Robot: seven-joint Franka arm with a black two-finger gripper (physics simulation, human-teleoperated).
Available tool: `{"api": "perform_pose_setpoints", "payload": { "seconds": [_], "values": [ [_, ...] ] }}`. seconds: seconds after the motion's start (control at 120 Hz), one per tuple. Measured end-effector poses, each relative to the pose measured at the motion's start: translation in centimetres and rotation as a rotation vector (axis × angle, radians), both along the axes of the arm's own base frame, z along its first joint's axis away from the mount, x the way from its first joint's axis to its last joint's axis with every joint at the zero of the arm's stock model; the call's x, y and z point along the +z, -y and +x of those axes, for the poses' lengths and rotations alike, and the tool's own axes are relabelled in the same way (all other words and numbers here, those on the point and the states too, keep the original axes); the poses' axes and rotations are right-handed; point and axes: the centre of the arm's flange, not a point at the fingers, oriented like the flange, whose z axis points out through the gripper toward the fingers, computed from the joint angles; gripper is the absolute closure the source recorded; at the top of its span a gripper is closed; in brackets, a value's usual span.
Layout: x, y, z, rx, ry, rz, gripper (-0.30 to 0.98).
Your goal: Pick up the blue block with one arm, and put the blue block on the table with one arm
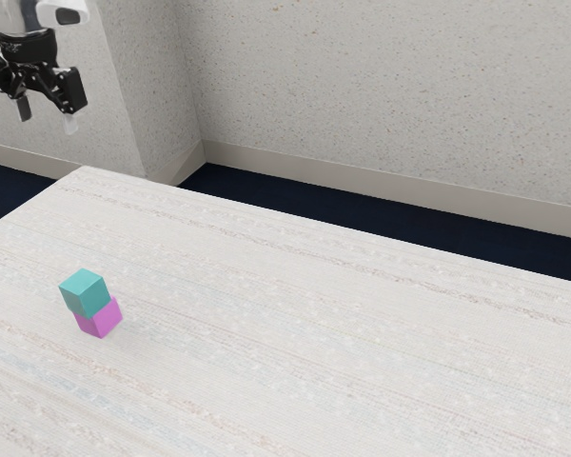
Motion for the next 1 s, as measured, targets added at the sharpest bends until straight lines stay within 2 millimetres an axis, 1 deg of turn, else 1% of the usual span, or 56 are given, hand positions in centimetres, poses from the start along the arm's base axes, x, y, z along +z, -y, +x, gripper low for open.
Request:
{"api": "perform_pose_setpoints", "payload": {
  "seconds": [0.117,0.133,0.15,0.175,0.2,0.217,0.233,0.267,0.3,0.317,0.342,0.383,0.492,0.6,0.667,0.717,0.733,0.767,0.842,0.908,0.95,1.0],
  "values": [
    [-0.1,-1.1,-0.3,0.011,-0.004,-0.003,0.0],
    [0.5,-1.2,-0.4,0.012,0.005,-0.001,0.0],
    [2.9,-1.1,-0.9,0.01,0.054,0.005,0.0],
    [7.8,-0.7,-2.2,0.002,0.153,0.028,0.0],
    [11.6,0.6,-3.4,-0.021,0.231,0.055,0.0],
    [13.4,2.0,-3.9,-0.048,0.267,0.074,0.0],
    [14.7,3.9,-4.2,-0.084,0.292,0.087,0.0],
    [16.3,7.8,-4.5,-0.16,0.325,0.101,0.0],
    [17.1,10.7,-4.8,-0.219,0.342,0.109,0.0],
    [17.4,11.6,-5.0,-0.238,0.347,0.112,0.0],
    [17.6,12.3,-5.1,-0.253,0.351,0.119,0.0],
    [17.8,12.4,-5.3,-0.254,0.351,0.13,0.0],
    [18.0,11.2,-5.5,-0.227,0.345,0.15,0.0],
    [17.8,10.6,-5.4,-0.217,0.336,0.157,0.0],
    [17.1,10.3,-5.1,-0.211,0.317,0.159,0.0],
    [15.8,10.4,-4.4,-0.205,0.285,0.155,0.0],
    [15.1,10.3,-4.0,-0.203,0.269,0.149,0.0],
    [13.0,9.9,-3.2,-0.195,0.225,0.118,0.0],
    [7.8,7.8,-1.4,-0.148,0.131,0.047,0.0],
    [4.1,7.0,-0.9,-0.121,0.082,0.0,0.0],
    [2.5,6.8,-0.8,-0.108,0.064,-0.021,0.0],
    [0.1,8.1,-0.3,-0.118,0.027,-0.039,0.0]
  ]
}}
